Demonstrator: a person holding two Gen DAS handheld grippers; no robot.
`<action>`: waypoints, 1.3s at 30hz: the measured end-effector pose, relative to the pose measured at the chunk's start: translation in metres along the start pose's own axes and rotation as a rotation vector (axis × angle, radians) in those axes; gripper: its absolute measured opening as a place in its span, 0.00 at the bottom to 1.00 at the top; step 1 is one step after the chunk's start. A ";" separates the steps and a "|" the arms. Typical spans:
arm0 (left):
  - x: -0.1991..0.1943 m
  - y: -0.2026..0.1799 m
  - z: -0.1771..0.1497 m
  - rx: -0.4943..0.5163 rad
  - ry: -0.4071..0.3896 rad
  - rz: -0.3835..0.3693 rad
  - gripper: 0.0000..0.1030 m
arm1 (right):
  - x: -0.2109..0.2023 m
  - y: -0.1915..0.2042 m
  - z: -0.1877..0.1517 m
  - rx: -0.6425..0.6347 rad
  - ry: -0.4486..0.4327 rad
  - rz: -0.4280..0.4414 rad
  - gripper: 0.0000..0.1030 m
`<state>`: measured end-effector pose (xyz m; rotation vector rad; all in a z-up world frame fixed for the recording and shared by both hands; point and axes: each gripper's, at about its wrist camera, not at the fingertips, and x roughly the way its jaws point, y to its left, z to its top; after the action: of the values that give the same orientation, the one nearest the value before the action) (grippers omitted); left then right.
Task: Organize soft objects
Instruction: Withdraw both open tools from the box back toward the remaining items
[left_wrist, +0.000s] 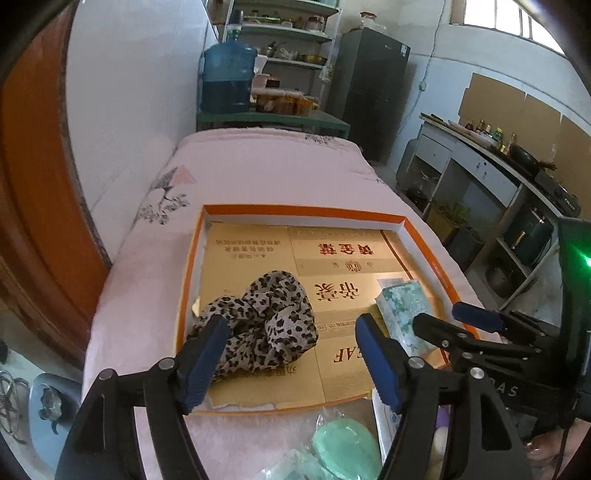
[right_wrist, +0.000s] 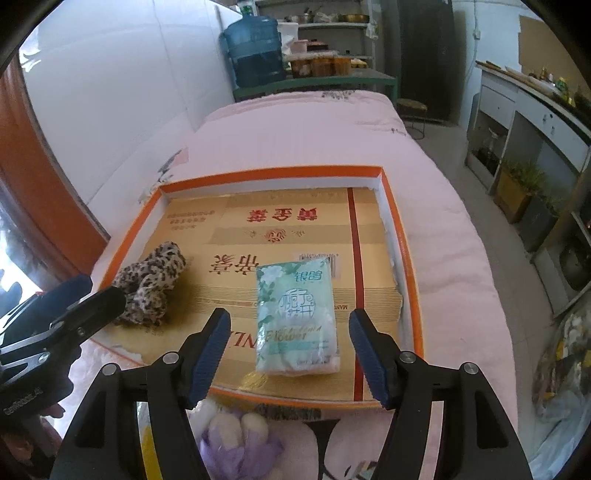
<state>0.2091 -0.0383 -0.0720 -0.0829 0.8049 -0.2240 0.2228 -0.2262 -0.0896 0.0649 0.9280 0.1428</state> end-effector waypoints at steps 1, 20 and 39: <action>-0.003 0.000 -0.001 0.002 -0.005 0.006 0.69 | -0.006 0.001 -0.001 -0.003 -0.010 0.001 0.66; -0.065 0.000 -0.014 -0.022 -0.048 -0.059 0.69 | -0.084 0.014 -0.026 -0.011 -0.090 0.023 0.66; -0.125 -0.017 -0.059 0.008 -0.080 -0.116 0.69 | -0.140 0.018 -0.083 -0.029 -0.110 0.006 0.66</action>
<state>0.0800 -0.0251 -0.0218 -0.1308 0.7203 -0.3314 0.0722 -0.2295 -0.0264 0.0479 0.8154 0.1568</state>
